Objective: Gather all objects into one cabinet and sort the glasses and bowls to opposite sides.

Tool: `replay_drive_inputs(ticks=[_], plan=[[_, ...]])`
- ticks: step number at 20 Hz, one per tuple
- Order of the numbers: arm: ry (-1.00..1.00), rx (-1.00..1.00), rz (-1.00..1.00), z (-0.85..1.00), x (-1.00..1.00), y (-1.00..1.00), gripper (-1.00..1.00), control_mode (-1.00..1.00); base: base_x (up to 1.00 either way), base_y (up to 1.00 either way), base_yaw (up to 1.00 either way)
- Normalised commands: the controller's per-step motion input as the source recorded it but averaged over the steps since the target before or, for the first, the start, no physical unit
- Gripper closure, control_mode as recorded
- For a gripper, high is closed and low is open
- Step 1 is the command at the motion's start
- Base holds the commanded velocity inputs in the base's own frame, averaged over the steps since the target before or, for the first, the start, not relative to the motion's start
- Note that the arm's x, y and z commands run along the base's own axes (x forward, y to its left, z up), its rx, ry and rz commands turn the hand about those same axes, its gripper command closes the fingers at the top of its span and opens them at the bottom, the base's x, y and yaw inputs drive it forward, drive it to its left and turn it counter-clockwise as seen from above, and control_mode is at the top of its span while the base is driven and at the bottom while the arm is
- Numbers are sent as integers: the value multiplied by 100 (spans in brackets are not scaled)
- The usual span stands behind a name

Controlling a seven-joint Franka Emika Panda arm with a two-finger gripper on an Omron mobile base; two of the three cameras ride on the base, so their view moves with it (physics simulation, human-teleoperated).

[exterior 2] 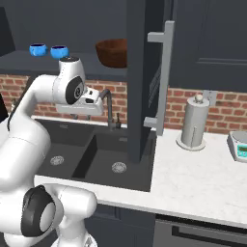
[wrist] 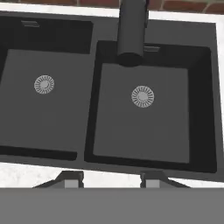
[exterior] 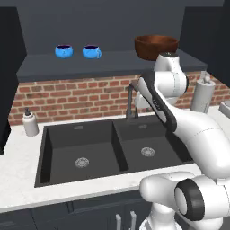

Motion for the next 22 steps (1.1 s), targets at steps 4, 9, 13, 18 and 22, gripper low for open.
replay_drive_inputs(ticks=[4,9,13,18,22], plan=[[0,0,0,0,0,0,-100,100,-32,-5,1],[0,0,0,0,0,0,-100,100,-100,-21,7],[0,0,0,0,0,0,-100,100,-100,-17,5],[0,0,0,0,0,0,-100,100,-98,-13,5],[0,0,0,0,0,0,-100,100,-84,-2,5]])
